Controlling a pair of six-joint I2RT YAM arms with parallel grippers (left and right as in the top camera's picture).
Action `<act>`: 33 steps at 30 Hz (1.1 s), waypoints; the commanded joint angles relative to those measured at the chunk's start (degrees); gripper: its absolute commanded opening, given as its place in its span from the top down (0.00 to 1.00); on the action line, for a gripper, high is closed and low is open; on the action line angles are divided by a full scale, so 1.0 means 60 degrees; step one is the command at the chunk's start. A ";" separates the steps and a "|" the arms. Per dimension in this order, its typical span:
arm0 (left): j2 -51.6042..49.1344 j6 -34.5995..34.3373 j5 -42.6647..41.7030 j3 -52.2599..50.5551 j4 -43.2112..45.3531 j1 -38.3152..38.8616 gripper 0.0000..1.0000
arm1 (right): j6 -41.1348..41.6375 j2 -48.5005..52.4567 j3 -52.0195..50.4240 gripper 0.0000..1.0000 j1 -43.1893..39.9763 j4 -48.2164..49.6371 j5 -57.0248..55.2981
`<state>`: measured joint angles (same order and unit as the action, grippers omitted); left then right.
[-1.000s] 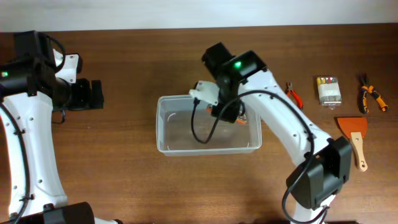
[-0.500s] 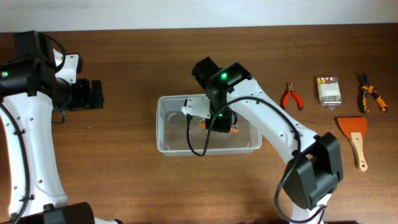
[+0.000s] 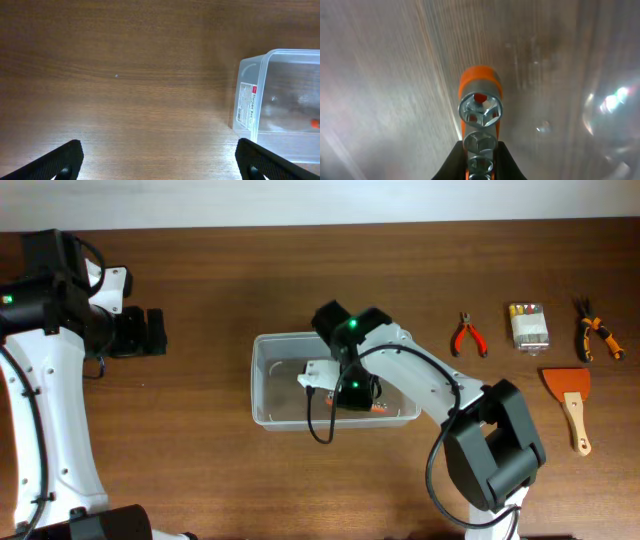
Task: Pack container
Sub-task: 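Lift the socket strip and carry it over the container, then lower the socket strip into the container and open the right gripper, then move the right gripper back toward the red-handled pliers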
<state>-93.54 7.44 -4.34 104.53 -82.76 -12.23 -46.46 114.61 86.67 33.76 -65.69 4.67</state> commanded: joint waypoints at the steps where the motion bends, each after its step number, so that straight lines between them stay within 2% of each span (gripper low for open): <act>1: -0.0047 -0.0120 -0.0135 0.0102 0.0000 0.0033 0.01 | -0.0033 0.0036 -0.0448 0.89 0.0051 0.0280 0.0197; 8: -0.0047 -0.0120 -0.0135 0.0106 0.0000 0.0029 0.01 | 0.0073 0.0036 -0.0627 0.76 0.0044 0.0557 0.0197; 10: -0.0047 -0.0120 -0.0135 0.0102 0.0000 0.0033 0.01 | 0.0117 0.0036 -0.0627 0.64 0.0040 0.0623 0.0193; 12: -0.0047 -0.0120 -0.0135 0.0102 0.0000 0.0033 0.01 | 0.0222 0.0036 -0.0623 0.59 0.0044 0.0699 0.0193; 16: -0.0047 -0.0120 -0.0135 0.0102 0.0000 0.0033 0.01 | 0.0663 0.0033 -0.0433 0.39 0.0044 0.0805 0.0146; 17: -0.0047 -0.0120 -0.0135 0.0102 0.0000 0.0029 0.01 | 0.0911 0.0033 -0.0240 0.28 0.0040 0.0780 0.0080; 20: -0.0047 -0.0120 -0.0138 0.0102 0.0000 0.0033 0.01 | 0.1752 0.0033 0.0852 0.15 0.0040 0.0350 -0.0317; 22: -0.0047 -0.0120 -0.0135 0.0102 0.0000 0.0033 0.01 | 0.2371 0.0033 0.1869 0.01 0.0036 -0.0084 -0.0801; 25: -0.0047 -0.0120 -0.0135 0.0106 0.0000 0.0033 0.01 | 0.3184 0.0029 0.3490 0.01 -0.0117 -0.0725 -0.1468; 26: -0.0047 -0.0120 -0.0135 0.0102 0.0000 0.0033 0.01 | 0.3588 0.0029 0.4554 0.01 -0.0346 -0.1096 -0.1683; 33: -0.0047 -0.0120 -0.0135 0.0102 0.0000 0.0033 0.01 | 0.4379 0.0029 0.8076 0.01 -0.2069 -0.2809 -0.1639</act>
<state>-93.54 7.44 -4.51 104.53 -82.89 -12.23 -24.91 115.55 127.85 27.20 -78.94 -3.29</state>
